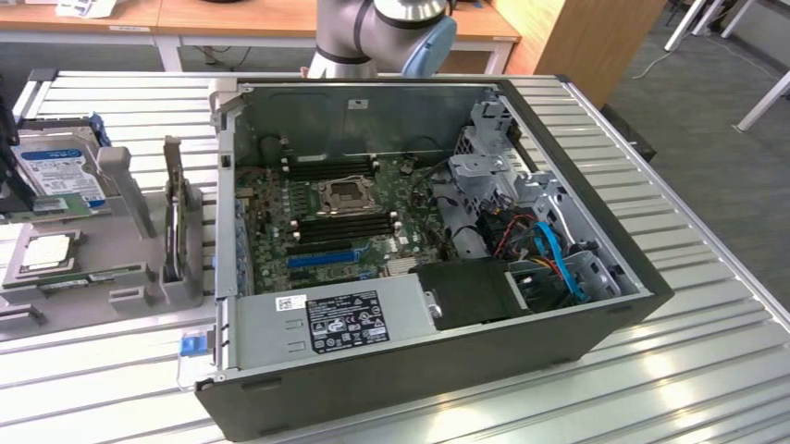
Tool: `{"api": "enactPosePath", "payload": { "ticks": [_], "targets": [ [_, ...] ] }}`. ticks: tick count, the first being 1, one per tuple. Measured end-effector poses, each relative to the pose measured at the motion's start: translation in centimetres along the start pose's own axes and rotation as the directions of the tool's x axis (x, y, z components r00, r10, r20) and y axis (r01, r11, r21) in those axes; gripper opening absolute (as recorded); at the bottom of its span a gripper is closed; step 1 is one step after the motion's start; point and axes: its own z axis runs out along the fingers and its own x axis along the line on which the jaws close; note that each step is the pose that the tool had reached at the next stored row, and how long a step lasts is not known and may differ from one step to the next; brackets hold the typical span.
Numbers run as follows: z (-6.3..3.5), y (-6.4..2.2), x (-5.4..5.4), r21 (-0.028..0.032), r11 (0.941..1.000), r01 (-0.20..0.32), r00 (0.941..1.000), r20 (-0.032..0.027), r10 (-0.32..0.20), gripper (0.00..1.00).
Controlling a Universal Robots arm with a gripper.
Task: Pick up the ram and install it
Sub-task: 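Pick up the ram and move it above insertion slot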
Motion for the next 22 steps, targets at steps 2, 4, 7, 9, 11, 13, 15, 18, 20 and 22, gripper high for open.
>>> {"api": "enactPosePath", "payload": {
  "ticks": [2,4,7,9,11,13,15,18,20,22],
  "targets": [
    [-0.58,0.01,0.0,0.0,1.0,0.0,1.0,0.0001,0.0,0.12],
    [-1.2,0.02,0.0,0.0,1.0,0.0,1.0,0.0,0.0,0.12],
    [-2.01,0.03,0.0,0.0,1.0,0.0,1.0,0.0001,0.0,0.12],
    [-2.52,0.04,-0.1,0.0,1.0,0.0,1.0,0.0001,0.0,0.12],
    [-2.92,0.05,-0.1,0.0,1.0,0.0,1.0,0.0,0.0,0.12],
    [-3.28,0.06,-0.1,0.0,1.0,0.0,1.0,0.0001,0.0,0.12],
    [-3.62,0.06,-0.1,0.0,1.0,0.0,1.0,0.0001,0.0,0.12],
    [-4.15,0.07,-0.1,0.0,1.0,0.0,1.0,0.0,0.0,0.12],
    [-4.51,0.08,-0.1,0.0001,1.0,0.0,1.0,0.0,0.0,0.12],
    [-4.83,0.08,-0.1,0.0,1.0,0.0,1.0,0.0,0.0,0.12]
  ]
}}
